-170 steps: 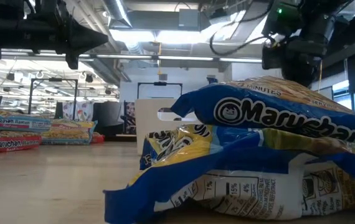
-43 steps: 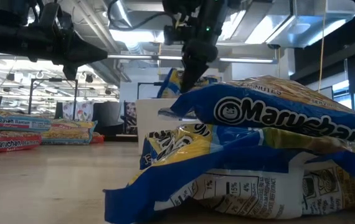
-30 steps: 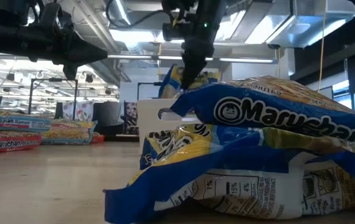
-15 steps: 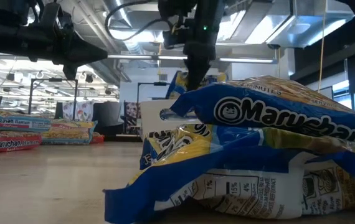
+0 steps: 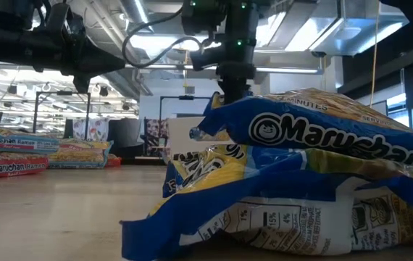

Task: Sort Maruchan noodles
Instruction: Put the blue noodle pack in the white bin

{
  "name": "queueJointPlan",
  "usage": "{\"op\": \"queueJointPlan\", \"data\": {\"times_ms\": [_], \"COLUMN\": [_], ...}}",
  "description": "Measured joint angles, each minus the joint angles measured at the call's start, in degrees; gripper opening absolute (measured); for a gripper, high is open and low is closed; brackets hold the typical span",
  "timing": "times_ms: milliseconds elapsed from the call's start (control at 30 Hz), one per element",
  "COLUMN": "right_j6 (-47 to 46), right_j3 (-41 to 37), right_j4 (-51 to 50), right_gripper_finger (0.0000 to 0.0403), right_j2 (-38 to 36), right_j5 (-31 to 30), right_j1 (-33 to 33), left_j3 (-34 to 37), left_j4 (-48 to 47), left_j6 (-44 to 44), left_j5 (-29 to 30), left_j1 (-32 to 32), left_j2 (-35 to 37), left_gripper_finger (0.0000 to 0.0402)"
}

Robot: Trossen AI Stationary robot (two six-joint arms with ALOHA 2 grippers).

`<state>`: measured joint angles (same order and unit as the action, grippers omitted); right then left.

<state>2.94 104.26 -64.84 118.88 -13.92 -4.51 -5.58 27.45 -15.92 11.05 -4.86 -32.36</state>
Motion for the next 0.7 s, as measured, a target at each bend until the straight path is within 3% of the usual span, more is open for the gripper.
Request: {"op": "queueJointPlan", "data": {"times_ms": [267, 700], "right_j6": [-0.42, -1.37], "right_j3": [4.37, 1.91], "right_j4": [-4.68, -5.55], "right_gripper_finger": [0.0, 0.0], "right_j2": [-0.16, 4.13], "right_j5": [0.01, 2.38], "right_j1": [0.02, -0.39], "left_j3": [0.0, 0.0], "left_j4": [-0.01, -0.05], "left_j6": [0.0, 0.0], "left_j5": [0.0, -0.02], "left_j1": [0.01, 0.02], "left_j2": [0.0, 0.0], "left_gripper_finger": [0.0004, 0.0004]}}
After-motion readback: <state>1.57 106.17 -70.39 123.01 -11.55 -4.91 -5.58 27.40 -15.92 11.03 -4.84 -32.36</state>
